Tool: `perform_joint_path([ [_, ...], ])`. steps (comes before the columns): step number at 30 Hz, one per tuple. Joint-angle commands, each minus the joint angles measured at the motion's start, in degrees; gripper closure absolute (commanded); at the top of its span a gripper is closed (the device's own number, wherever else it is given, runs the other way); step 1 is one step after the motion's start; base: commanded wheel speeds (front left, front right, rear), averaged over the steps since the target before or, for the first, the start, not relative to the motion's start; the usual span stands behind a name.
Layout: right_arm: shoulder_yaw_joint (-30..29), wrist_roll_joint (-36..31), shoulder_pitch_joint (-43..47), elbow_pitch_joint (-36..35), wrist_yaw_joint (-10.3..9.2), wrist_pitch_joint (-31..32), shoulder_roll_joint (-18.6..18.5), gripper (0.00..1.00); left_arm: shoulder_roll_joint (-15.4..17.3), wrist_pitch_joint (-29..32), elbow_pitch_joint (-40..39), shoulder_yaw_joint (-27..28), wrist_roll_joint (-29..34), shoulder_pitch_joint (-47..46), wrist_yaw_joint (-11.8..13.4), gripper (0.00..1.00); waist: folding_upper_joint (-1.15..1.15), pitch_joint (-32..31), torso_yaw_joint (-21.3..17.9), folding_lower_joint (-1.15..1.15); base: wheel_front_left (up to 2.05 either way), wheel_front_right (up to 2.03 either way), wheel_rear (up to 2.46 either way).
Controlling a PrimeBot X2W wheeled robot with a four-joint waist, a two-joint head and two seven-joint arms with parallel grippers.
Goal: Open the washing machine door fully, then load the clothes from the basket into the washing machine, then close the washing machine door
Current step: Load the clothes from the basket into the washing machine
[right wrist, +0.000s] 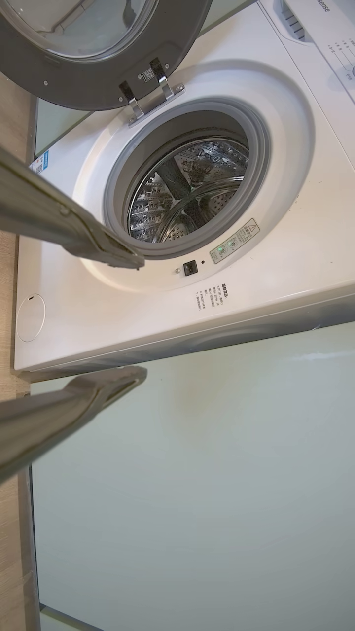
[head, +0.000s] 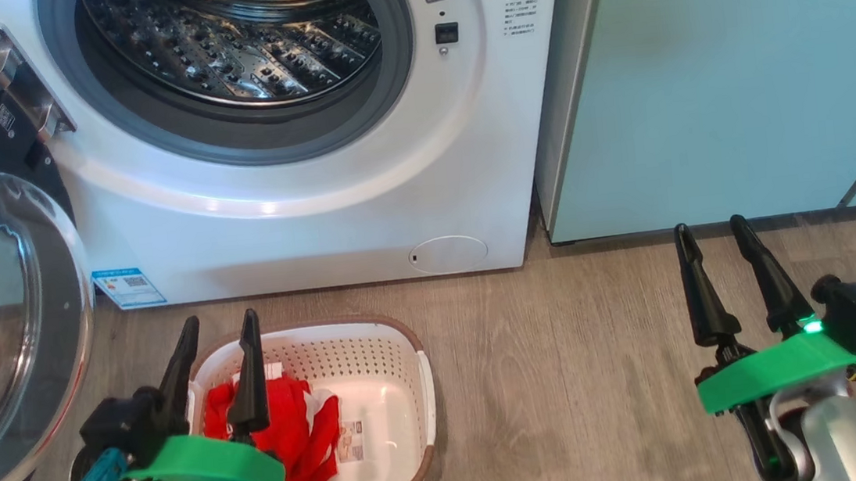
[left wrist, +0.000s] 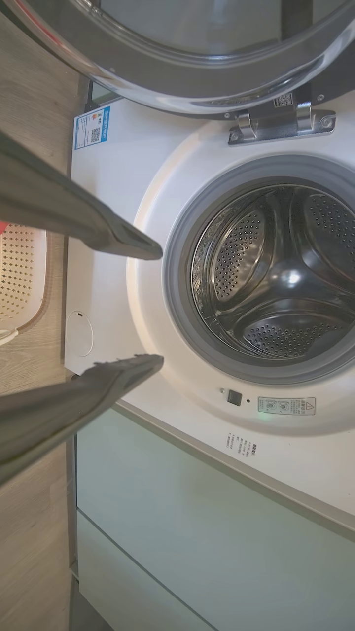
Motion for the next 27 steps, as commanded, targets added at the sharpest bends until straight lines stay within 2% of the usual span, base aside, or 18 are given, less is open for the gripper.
perform_joint_path([
  [1,1.5,-0.3,-1.3,-1.6,0.00,-0.4,0.0,0.00,0.6,-0.3,-2.1,1.9,0.3,-1.6,0.4,0.00,0.00,-0.1,0.0,0.00,0.00,0.00,0.00],
  [18,1.9,-0.3,-1.3,-1.6,0.00,-0.4,0.0,0.00,0.6,-0.3,-1.5,1.6,-0.1,-1.1,0.8,0.00,0.00,0.1,0.2,0.00,0.00,0.00,0.00],
  [27,1.7,0.1,-2.0,-2.1,0.00,-0.4,0.0,0.00,0.6,-0.3,4.3,1.0,0.8,-2.0,1.7,0.00,0.00,2.6,-0.3,0.00,0.00,0.00,0.00],
])
